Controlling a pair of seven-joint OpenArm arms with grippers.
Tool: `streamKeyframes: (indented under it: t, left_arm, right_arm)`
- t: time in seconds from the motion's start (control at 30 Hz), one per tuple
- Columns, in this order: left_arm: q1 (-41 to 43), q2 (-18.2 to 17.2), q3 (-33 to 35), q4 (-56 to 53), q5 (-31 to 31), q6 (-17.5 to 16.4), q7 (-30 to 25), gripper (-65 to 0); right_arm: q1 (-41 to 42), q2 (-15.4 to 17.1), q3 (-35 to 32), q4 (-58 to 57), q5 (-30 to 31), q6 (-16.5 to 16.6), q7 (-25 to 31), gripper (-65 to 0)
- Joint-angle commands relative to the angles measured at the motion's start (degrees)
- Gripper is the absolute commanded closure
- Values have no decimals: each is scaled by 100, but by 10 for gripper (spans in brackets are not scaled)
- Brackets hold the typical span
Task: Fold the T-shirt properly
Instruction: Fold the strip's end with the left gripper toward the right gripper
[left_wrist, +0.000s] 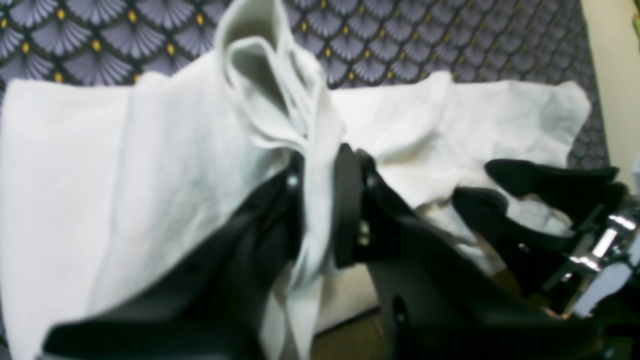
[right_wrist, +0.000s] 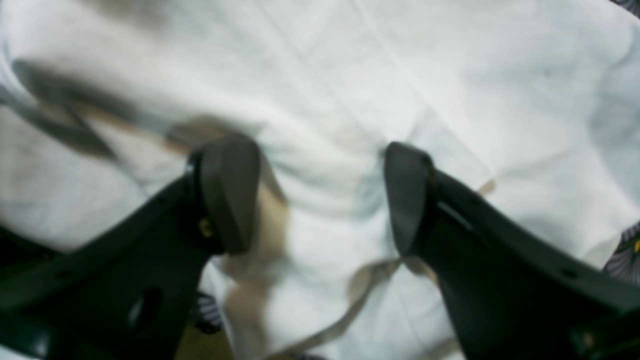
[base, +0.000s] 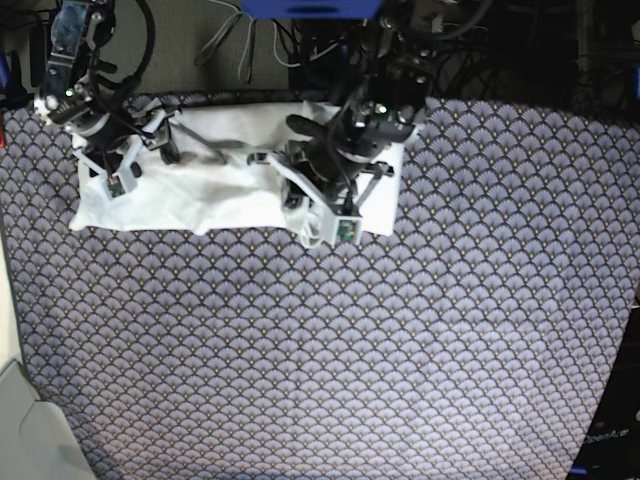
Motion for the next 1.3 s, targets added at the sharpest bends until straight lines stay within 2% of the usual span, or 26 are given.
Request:
streamKeyframes:
  t: [0.0,0.37,0.4,0.57,0.73,0.87,1.0,1.1,1.27]
  left_arm:
    - [-161,68,78,46,-73,-46,-109,-5]
    - [-513,68,315,-367,-82,-55,-83,-15]
    - [-513,68,368,-358,-82,-46,-65,-36]
    - [-469,68,395,-297,-161,-46,-65,-223]
    - [-539,68,342,-323,-1515,-90,-109,-234]
    - [-706,43,192,-297,-2227,-90,-109,-234]
    - [-715,-414,-151,55,-3088,-90,-109,-234]
    - [-671,-687,-704,213,-3642,-90,-109,-234]
    - [-654,-1293,-1232,-94,-4222,-90,-92,-234]
  right_arm:
    - [9,67,25,47,-17,14,3,-407]
    - [9,67,25,47,-17,14,3,-407]
    - [9,67,25,47,-17,14,3,-407]
    - [9,67,25,56,-17,14,3,-407]
    - [9,67,25,56,-17,14,3,-407]
    - [9,67,25,56,-17,14,3,-407]
    - [9,67,25,56,-17,14,3,-407]
    - [62,67,25,56,-17,14,3,-407]
    - [88,67,25,56,-17,14,3,-407]
